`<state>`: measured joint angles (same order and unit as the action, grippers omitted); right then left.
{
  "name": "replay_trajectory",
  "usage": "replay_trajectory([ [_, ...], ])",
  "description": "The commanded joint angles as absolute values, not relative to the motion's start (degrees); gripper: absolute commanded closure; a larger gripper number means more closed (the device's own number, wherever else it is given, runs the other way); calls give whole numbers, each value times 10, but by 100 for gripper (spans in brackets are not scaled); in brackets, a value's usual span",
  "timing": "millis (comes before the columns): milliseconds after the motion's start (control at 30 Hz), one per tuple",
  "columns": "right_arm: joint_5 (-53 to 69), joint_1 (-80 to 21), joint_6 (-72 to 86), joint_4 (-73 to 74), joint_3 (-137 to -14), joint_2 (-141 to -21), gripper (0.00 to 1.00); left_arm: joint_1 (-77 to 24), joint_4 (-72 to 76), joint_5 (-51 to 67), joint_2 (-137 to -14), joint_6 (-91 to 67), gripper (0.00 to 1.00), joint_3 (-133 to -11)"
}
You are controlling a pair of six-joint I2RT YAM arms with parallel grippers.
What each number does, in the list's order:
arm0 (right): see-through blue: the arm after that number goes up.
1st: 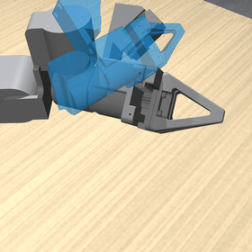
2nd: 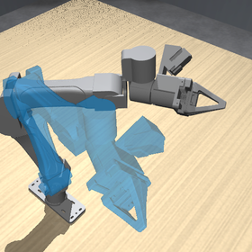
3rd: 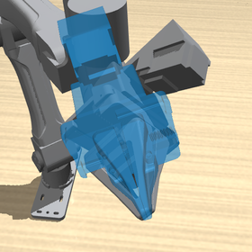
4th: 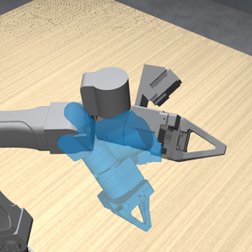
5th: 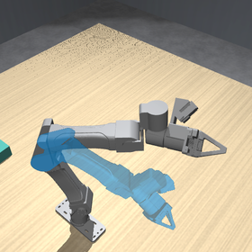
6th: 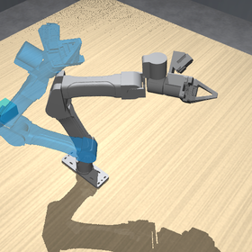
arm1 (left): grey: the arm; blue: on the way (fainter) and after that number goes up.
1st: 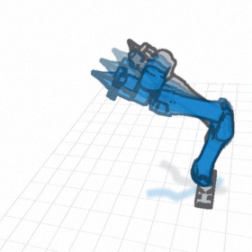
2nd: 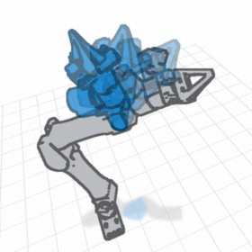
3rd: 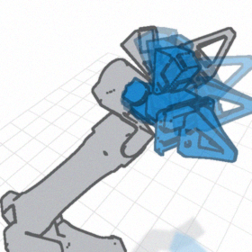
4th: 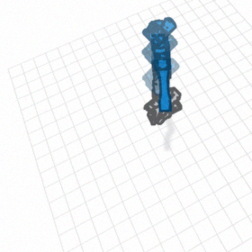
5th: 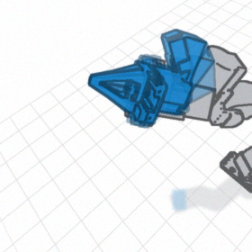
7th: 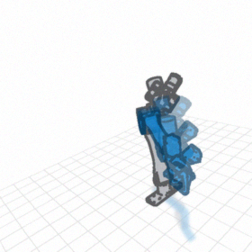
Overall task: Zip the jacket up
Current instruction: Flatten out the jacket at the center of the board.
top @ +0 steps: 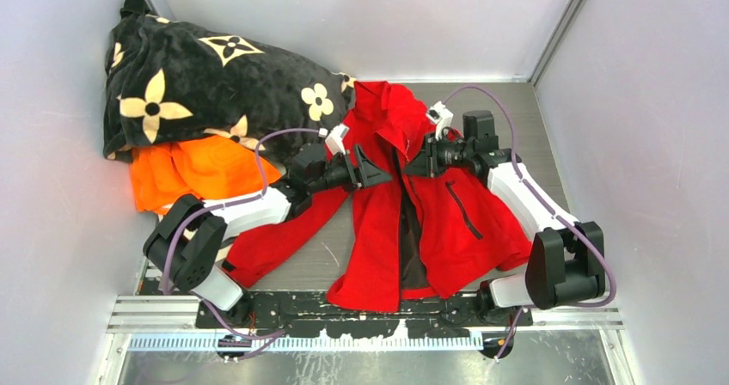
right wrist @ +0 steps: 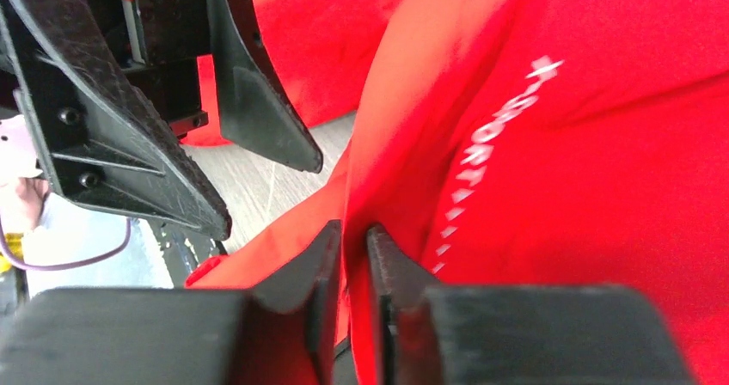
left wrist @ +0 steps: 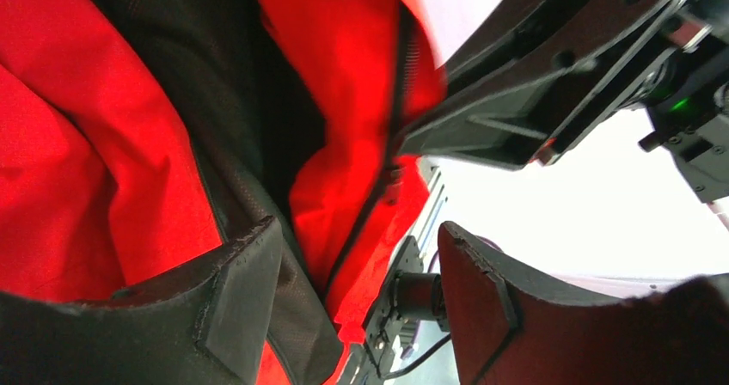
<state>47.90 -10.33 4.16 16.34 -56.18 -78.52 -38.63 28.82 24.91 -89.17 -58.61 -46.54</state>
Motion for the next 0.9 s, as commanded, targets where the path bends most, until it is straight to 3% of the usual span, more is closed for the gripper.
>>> replay_trajectory([
  [0,484,-134,14,169,-569,-815,71,-388,369,219,-881,-602,32,-460],
  [200,436,-144,-55,266,-621,-876,62,-388,316,198,-871,-578,33,-461],
  [300,393,-142,-82,280,-627,-858,60,-388,271,187,-857,-555,34,-461],
  [500,415,-142,-168,285,-596,-805,43,-388,170,157,-830,-504,36,-469],
  [600,403,-152,-159,241,-570,-801,43,-386,137,153,-842,-502,39,-490],
  [867,181,-248,-102,156,-565,-855,39,-370,70,140,-844,-489,45,-513],
])
